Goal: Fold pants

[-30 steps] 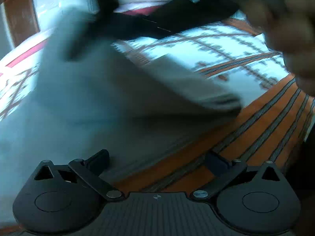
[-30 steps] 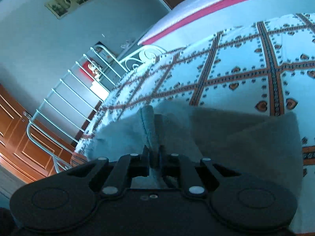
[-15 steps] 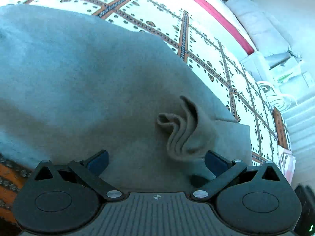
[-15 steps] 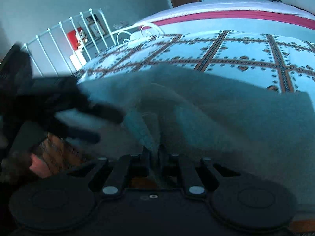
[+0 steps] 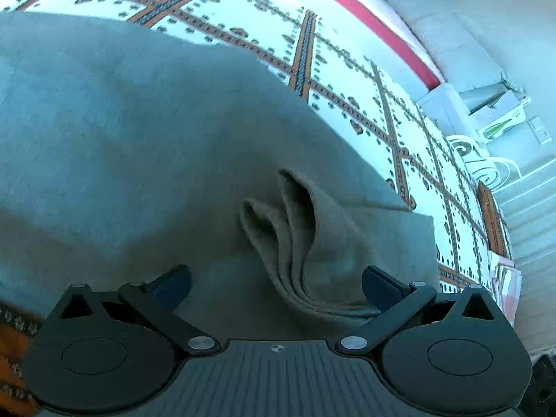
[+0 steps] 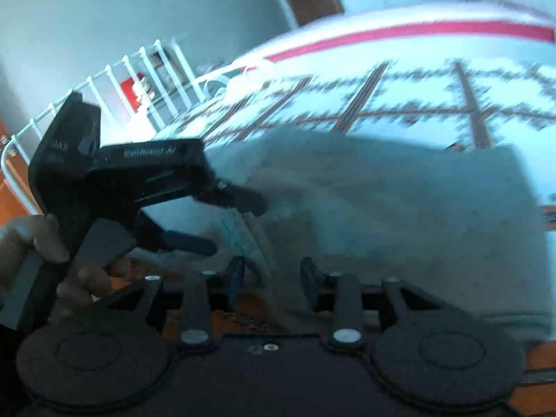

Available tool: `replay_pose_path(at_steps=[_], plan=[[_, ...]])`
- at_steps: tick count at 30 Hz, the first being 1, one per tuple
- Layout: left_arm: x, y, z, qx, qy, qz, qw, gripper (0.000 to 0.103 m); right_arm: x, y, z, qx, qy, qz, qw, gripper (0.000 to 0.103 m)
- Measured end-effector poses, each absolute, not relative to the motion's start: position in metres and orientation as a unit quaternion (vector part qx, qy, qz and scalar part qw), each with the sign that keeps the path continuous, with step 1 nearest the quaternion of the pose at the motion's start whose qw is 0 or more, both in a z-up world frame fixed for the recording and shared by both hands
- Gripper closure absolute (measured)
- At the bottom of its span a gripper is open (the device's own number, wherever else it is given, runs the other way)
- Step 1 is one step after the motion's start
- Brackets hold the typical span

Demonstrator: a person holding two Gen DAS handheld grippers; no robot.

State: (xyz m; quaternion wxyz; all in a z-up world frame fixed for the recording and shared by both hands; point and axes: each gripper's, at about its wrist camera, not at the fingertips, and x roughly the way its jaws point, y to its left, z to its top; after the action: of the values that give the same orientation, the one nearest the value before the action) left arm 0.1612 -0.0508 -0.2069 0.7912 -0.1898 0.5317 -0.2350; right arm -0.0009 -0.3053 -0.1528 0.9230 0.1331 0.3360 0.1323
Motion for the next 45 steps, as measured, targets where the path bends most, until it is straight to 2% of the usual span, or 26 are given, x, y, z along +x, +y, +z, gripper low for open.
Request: replay_pose_path(at_steps=[3,9,10,13,15,16,17,22,27,29,32,37,40,42,45], plan=[[0.16,-0.056,-0.207,-0.188,0.529,-0.236,0.793,0.0,-0.013,-0.322,-0.144,0.126,0.3,0.099,0.94,0.073],[0.157,-0.069,-0.21,-0.181,0.514,-0.256,0.799,0.002,-0.019,-0.36,-0.145,0.126,0.301,0.01,0.945,0.07],[0.156,-0.071,-0.21,-0.174,0.512,-0.258,0.801,0.011,-0.019,-0.363,-0.15,0.111,0.307,-0.004,0.945,0.07],[0.158,-0.074,-0.21,-0.18,0.509,-0.274,0.796,0.055,-0.018,-0.371,-0.162,0.101,0.321,-0.028,0.941,0.071],[0.159,-0.07,-0.214,-0.193,0.509,-0.27,0.795,0.068,-0.019,-0.378,-0.165,0.136,0.314,-0.027,0.939,0.069],[0.159,-0.069,-0.215,-0.196,0.508,-0.27,0.794,0.078,-0.02,-0.38,-0.166,0.142,0.312,-0.025,0.939,0.069],[0.157,-0.07,-0.213,-0.196,0.502,-0.272,0.797,0.083,-0.02,-0.381,-0.166,0.142,0.31,-0.025,0.94,0.069],[0.141,-0.087,-0.167,-0.148,0.401,-0.31,0.849,0.087,-0.021,-0.378,-0.16,0.099,0.291,-0.054,0.95,0.071],[0.161,-0.09,-0.135,-0.122,0.34,-0.308,0.88,0.087,-0.018,-0.368,-0.158,0.03,0.284,-0.06,0.956,0.072],[0.177,-0.086,-0.148,-0.106,0.365,-0.277,0.882,0.087,-0.012,-0.364,-0.168,0.011,0.314,-0.057,0.948,0.072],[0.188,-0.077,-0.194,-0.106,0.461,-0.229,0.851,0.088,-0.01,-0.363,-0.179,-0.009,0.33,-0.052,0.943,0.071],[0.173,-0.071,-0.181,-0.098,0.443,-0.243,0.858,0.087,-0.014,-0.369,-0.174,0.01,0.317,-0.057,0.947,0.07],[0.182,-0.068,-0.198,-0.112,0.47,-0.223,0.847,0.086,-0.01,-0.368,-0.183,-0.005,0.335,-0.053,0.941,0.07],[0.179,-0.071,-0.194,-0.103,0.459,-0.224,0.853,0.086,-0.011,-0.366,-0.18,-0.007,0.331,-0.055,0.942,0.069],[0.172,-0.074,-0.188,-0.093,0.453,-0.22,0.859,0.082,-0.02,-0.369,-0.171,0.012,0.304,-0.054,0.951,0.065]])
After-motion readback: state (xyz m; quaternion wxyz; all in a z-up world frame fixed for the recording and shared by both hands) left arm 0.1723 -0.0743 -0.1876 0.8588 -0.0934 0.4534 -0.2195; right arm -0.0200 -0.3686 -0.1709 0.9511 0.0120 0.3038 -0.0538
